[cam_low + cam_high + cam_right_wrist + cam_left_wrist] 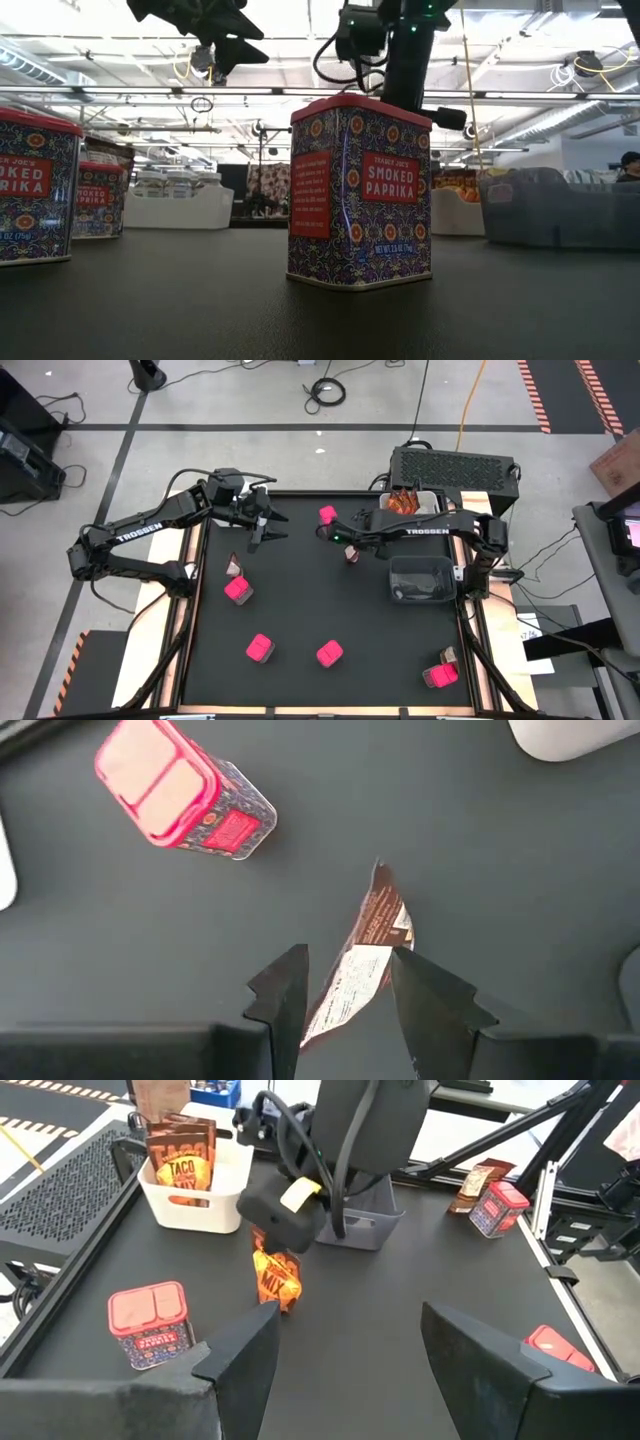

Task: Sort spices by type
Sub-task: Put the orange seasoning bag into the right white bin

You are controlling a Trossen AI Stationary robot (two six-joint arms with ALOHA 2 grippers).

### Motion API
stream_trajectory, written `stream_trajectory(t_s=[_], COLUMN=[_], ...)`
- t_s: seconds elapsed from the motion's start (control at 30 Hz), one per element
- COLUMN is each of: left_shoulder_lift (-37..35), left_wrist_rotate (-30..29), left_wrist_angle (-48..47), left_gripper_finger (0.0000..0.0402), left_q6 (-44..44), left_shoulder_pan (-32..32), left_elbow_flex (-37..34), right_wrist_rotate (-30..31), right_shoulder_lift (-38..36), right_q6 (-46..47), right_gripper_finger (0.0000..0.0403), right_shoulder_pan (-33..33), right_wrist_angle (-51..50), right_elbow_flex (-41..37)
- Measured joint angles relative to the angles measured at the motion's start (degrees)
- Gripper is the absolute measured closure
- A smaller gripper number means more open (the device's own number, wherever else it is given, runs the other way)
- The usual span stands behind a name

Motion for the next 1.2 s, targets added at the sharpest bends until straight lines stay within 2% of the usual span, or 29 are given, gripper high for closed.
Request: stream_trajectory(t_s=[0.33,0.43,0.6,0.73,0.9,1.07,1.2], left_shoulder_lift=[0.0,0.0,0.0,0.0,0.0,0.0,0.0], left_wrist_rotate=[0.0,0.0,0.0,0.0,0.0,0.0,0.0], left_wrist_angle=[0.0,0.0,0.0,0.0,0.0,0.0,0.0], left_gripper_finger=[0.0155,0.0155,0.0155,0.0155,0.0155,0.0155,0.0155], left_q6=[-0.2,-0.1,-0.1,-0.1,0.1,0.1,0.1], left_shoulder_pan=[0.0,0.0,0.0,0.0,0.0,0.0,0.0], left_elbow_flex=[0.0,0.0,0.0,0.0,0.0,0.0,0.0], right_wrist_rotate=[0.3,0.3,0.3,0.1,0.1,0.7,4.7], right_shoulder_lift=[0.9,0.8,0.8,0.3,-3.4,-10.6,-16.9], right_q6=[-4.6,-7.4,-11.4,-14.8,-17.2,-20.8,-22.2], right_gripper_finger=[0.0273,0.0305,0.0391,0.04,0.0402,0.0402,0.0402], right_shoulder_pan=[-0.1,-0.2,0.0,-0.1,-0.2,-0.5,-1.9], right_wrist_angle=[-0.5,-0.6,-0.6,-0.7,-0.8,-2.6,-6.8], right_elbow_flex=[0.0,0.0,0.0,0.0,0.0,0.0,0.0])
